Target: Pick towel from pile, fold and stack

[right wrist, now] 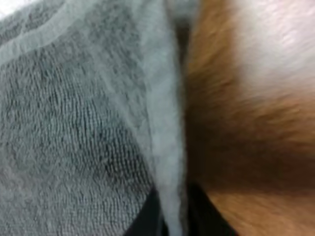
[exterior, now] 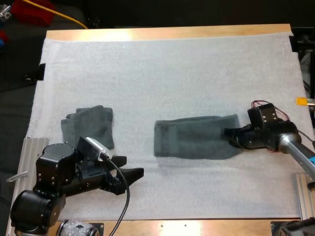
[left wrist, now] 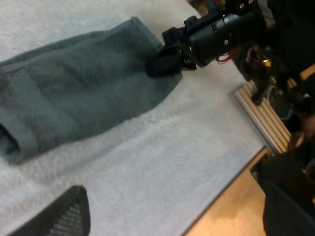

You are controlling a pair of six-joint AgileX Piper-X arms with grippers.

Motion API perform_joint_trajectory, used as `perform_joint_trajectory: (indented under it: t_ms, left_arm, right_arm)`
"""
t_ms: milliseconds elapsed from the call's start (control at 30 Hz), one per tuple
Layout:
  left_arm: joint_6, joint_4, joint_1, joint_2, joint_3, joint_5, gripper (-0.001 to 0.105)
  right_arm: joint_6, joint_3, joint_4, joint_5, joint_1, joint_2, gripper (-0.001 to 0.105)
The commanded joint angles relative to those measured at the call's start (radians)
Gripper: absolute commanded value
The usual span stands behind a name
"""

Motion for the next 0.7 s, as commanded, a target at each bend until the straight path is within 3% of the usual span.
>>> perform_joint_trajectory:
  t_ms: [0,400,567,667]
  left_arm:
    - [-0.003,0.010,-0.004,-0.004,-0.007,0.026,0.070]
    - [0.000,0.037,-0.004,-0.004,-0.007,0.036,0.070]
    - [0.000,0.037,-0.004,-0.004,-0.007,0.041,0.070]
    - [0.000,0.037,-0.004,-0.004,-0.007,0.043,0.070]
  right_arm:
    - [-0.025,0.004,0.041,0.055,0.001,-0.020,0.002]
    - [-0.162,-0.041,0.176,0.339,0.001,-0.105,0.002]
    - [-0.172,-0.081,0.217,0.352,0.001,-0.105,0.002]
    - [-0.152,-0.087,0.221,0.273,0.003,-0.105,0.002]
